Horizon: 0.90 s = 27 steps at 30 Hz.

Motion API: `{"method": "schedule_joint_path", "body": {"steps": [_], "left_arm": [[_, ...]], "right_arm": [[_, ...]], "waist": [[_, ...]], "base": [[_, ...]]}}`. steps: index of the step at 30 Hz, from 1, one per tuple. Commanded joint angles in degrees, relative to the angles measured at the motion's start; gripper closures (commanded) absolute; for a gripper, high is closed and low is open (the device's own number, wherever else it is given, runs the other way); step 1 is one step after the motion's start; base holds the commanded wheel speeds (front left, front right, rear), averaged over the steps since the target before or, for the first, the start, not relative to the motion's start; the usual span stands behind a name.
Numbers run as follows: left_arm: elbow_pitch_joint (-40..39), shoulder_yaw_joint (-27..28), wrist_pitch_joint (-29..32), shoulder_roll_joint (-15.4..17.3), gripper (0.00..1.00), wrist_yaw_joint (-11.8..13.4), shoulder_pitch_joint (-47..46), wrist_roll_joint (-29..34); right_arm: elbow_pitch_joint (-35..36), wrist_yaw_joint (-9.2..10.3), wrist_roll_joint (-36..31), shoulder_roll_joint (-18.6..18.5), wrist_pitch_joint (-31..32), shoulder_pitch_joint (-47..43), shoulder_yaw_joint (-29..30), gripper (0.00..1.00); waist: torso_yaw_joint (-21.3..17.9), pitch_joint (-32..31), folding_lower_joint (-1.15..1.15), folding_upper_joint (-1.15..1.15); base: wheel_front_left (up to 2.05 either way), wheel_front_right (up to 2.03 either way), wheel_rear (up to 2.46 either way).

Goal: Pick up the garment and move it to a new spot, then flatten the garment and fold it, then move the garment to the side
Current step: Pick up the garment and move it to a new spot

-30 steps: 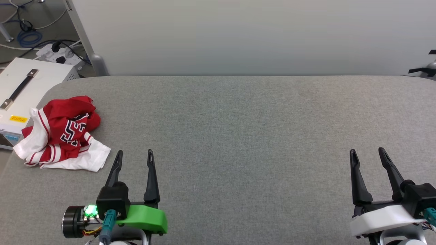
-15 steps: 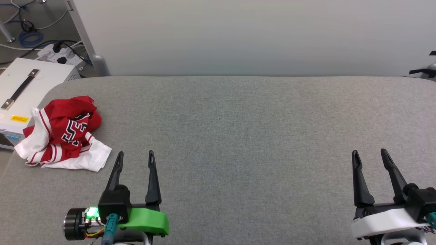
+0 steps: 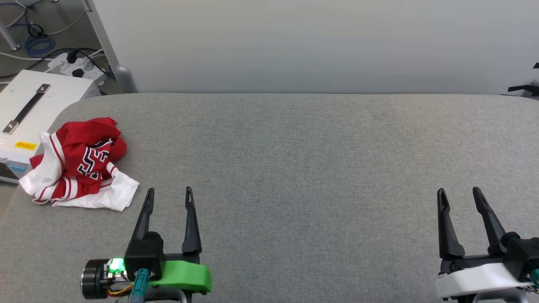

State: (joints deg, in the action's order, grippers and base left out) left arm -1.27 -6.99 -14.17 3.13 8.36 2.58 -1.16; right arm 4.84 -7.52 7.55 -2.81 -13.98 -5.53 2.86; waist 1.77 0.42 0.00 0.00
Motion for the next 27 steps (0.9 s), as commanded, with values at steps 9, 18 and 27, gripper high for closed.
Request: {"method": "schedule_joint_path", "body": {"steps": [9, 18, 27], "left_arm": [[0.4, -0.4, -0.8, -0.2, 0.0, 0.5, 0.9, -0.6], [0.5, -0.6, -0.8, -0.2, 0.0, 0.6, 0.9, -0.8], [0.5, -0.3, -0.8, -0.2, 0.0, 0.4, 0.3, -0.9]], "right_arm": [[-0.4, 0.03, 0.5, -0.1, -1.0, -0.8, 0.1, 0.0], [-0.4, 0.03, 0.3, -0.1, -1.0, -0.8, 0.1, 0.0], [-0.2, 0.03, 0.5, -0.1, -1.0, -0.5, 0.2, 0.0]], "waist": [[0.1, 0.0, 0.0, 0.0], [0.3, 0.1, 0.0, 0.0], [1.9, 0.8, 0.0, 0.0]], "base": [[0.0, 0.0, 0.0], [0.0, 0.0, 0.0], [0.0, 0.0, 0.0]]}}
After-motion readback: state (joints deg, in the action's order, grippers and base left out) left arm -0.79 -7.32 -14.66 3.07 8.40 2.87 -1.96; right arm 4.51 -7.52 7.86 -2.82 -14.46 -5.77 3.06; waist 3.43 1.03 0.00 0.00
